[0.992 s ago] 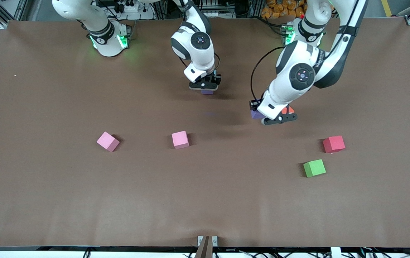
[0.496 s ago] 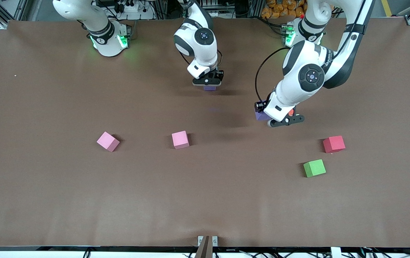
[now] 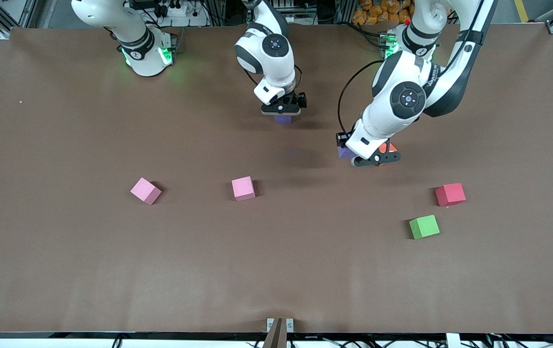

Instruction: Arrange blocks into number 1

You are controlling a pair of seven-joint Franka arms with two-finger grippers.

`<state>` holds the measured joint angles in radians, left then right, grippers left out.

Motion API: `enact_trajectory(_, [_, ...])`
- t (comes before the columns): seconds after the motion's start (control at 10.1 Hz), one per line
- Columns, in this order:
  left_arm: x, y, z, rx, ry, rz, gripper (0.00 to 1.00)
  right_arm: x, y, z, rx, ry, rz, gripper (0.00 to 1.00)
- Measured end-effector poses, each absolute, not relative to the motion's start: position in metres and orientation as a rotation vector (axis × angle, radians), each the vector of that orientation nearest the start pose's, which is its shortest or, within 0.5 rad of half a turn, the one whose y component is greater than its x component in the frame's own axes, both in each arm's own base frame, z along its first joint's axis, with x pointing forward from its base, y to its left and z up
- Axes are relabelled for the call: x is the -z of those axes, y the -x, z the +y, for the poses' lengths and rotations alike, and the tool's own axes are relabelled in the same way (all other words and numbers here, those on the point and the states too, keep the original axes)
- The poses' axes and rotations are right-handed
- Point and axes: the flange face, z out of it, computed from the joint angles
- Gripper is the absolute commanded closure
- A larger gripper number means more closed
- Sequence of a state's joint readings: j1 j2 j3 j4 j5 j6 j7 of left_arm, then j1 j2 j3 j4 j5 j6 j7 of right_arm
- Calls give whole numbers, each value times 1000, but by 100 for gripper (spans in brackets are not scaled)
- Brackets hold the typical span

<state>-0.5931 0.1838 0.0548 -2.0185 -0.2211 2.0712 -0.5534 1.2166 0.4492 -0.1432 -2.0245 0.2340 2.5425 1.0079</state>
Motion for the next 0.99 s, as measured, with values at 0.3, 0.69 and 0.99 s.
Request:
enact_trajectory(0.3, [-352, -462, -338, -331, 3199, -99, 100, -252, -353, 489, -22, 3010, 253, 0])
enact_trajectory(0.69, [-330, -421, -420, -351, 3164, 41, 100, -257, -477, 371, 61, 3016, 179, 0])
enact_trajectory(0.99, [-302, -401, -472, -371, 3136, 58, 100, -269, -519, 330, 115, 2998, 156, 0])
